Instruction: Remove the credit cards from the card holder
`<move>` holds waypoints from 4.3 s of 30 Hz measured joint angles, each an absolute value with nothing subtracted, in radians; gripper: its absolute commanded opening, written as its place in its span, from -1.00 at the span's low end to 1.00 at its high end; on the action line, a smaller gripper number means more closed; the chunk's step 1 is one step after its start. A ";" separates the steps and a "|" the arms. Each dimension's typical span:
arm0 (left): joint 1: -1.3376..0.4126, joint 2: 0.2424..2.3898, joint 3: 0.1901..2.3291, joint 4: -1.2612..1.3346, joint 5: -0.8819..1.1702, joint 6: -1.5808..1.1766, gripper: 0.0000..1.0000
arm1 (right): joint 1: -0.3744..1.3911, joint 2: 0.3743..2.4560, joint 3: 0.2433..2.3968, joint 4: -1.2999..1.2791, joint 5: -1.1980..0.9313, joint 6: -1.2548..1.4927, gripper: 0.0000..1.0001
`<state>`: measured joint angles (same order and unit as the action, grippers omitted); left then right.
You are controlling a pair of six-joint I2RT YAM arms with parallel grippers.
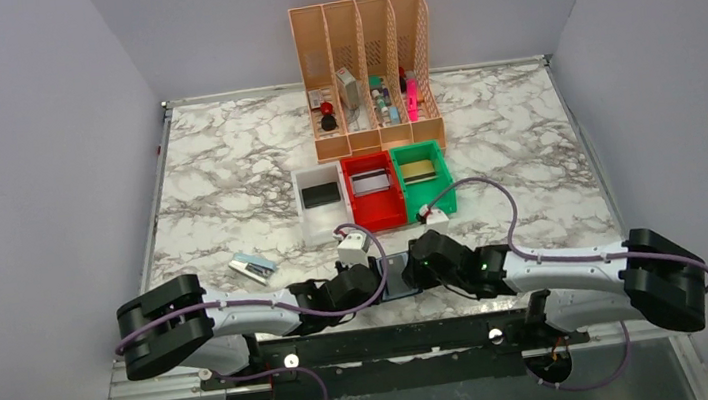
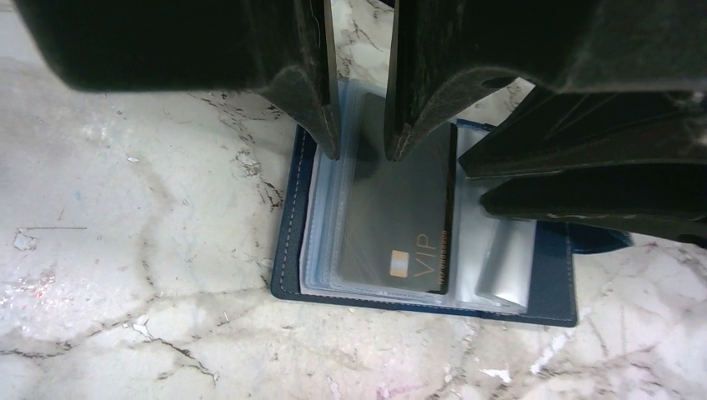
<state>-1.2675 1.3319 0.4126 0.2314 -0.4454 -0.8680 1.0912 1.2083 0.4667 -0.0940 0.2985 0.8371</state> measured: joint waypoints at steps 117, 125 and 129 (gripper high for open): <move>-1.267 1.317 0.377 0.178 -0.544 -0.947 -0.53 | 1.091 1.367 0.549 0.031 0.270 0.857 -0.33; -1.267 1.314 0.378 0.175 -0.546 -0.946 -0.54 | 1.091 1.348 0.549 0.001 0.279 0.859 -0.29; -1.267 1.308 0.377 0.170 -0.545 -0.946 -0.54 | 1.091 1.345 0.548 -0.014 0.283 0.859 -0.28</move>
